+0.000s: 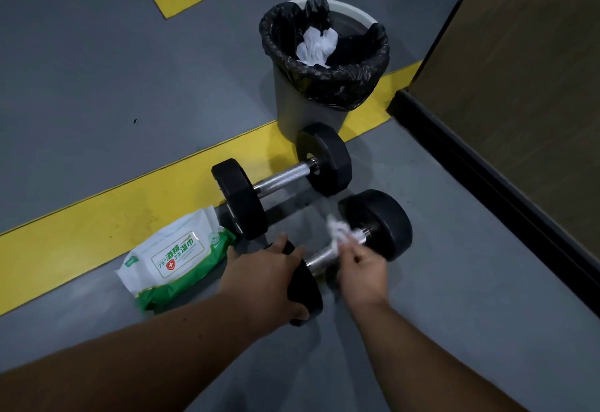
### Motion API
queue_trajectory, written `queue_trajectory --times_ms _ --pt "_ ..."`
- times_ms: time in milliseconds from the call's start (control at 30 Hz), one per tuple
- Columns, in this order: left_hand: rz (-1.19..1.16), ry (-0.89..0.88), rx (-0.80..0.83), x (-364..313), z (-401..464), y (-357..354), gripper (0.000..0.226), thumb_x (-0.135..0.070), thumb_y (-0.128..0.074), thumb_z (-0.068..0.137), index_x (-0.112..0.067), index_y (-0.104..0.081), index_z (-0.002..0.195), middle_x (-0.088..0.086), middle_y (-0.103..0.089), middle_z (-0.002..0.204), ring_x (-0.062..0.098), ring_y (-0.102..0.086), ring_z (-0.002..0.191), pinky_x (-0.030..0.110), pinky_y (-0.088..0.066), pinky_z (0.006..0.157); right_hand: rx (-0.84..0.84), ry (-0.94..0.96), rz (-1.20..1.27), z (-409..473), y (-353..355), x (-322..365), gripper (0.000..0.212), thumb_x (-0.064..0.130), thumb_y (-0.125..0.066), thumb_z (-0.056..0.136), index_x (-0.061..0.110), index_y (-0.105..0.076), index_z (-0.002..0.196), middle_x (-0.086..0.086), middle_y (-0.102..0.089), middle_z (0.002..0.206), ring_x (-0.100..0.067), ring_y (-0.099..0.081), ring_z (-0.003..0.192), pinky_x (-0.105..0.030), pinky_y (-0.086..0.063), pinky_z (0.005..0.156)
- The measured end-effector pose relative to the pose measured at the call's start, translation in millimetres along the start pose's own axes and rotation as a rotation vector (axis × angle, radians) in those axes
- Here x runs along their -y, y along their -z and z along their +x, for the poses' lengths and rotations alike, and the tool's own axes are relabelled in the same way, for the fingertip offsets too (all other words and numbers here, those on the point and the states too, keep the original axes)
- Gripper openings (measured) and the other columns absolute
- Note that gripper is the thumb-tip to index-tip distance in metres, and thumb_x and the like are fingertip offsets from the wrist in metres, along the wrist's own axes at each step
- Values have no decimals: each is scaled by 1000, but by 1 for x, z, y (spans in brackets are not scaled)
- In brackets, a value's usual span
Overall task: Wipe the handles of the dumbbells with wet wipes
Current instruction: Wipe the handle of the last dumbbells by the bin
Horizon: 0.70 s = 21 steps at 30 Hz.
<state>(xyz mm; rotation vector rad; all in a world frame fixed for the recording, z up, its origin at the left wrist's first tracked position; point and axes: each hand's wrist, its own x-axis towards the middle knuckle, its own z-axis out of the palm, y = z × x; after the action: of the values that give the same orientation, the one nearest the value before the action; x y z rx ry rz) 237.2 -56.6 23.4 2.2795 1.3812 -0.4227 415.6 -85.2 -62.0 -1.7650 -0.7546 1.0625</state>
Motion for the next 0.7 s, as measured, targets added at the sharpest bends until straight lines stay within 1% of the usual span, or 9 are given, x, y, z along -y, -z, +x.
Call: queue_trajectory --times_ms 67,133,233,333,400,467,533,600,700 --pt "36 -5 -4 -1 1 0 102 -69 -70 73 -42 -16 156 -3 -11 168 25 -45 139 64 -22 115 247 18 -101 -20 -11 -3 21 26 -65 98 35 -74 115 27 -72 103 8 -64 108 -14 -48 98" --pt "59 -7 0 -3 1 -1 104 -70 -68 74 -42 -13 157 -2 -7 169 24 -44 140 65 -19 116 367 74 -194 -19 -5 -3 24 25 -64 99 41 -74 113 28 -70 111 10 -62 110 -14 -47 99" --pt "54 -11 -6 -3 0 -2 99 -71 -69 73 -42 -19 153 -3 -8 169 24 -47 138 65 -16 115 130 114 -281 8 17 2 19 38 -62 98 49 -73 110 25 -72 107 6 -67 100 -25 -54 95" --pt "66 -18 -13 -3 -2 -4 99 -72 -69 72 -41 -20 153 -1 -9 169 25 -49 136 64 -14 115 -131 -6 -105 11 22 4 21 38 -63 98 53 -70 111 17 -69 86 -12 -67 84 -43 -57 94" --pt "68 -23 -19 -4 -3 -4 101 -72 -70 71 -41 -20 153 -2 -9 169 25 -50 135 65 -14 116 -58 -15 -40 1 11 -4 24 34 -63 98 57 -71 105 21 -68 83 -3 -66 86 -39 -57 93" --pt "77 -26 -23 -3 -2 -5 102 -72 -70 71 -42 -20 154 -2 -9 169 25 -49 136 66 -13 116 180 1 -70 -19 1 -9 27 26 -63 100 50 -72 109 27 -71 102 9 -65 102 -28 -52 100" --pt "88 -29 -19 -4 -1 -5 104 -73 -68 71 -42 -16 156 -3 -9 169 23 -47 138 66 -13 116 335 36 -161 -26 2 -14 32 18 -62 100 43 -72 117 22 -70 119 9 -62 112 -27 -48 106" --pt "93 -30 -27 -4 -1 -5 103 -74 -68 70 -44 -18 155 -4 -10 169 22 -48 137 65 -13 116 302 89 -226 -16 12 -5 33 21 -64 99 51 -72 112 21 -72 113 12 -65 100 -22 -51 99" --pt "91 -30 -26 -5 -3 -3 99 -73 -69 71 -44 -21 153 -4 -12 168 22 -51 134 65 -11 116 -16 46 -150 -1 21 9 27 27 -64 98 51 -72 106 17 -76 100 6 -68 88 -26 -56 90"
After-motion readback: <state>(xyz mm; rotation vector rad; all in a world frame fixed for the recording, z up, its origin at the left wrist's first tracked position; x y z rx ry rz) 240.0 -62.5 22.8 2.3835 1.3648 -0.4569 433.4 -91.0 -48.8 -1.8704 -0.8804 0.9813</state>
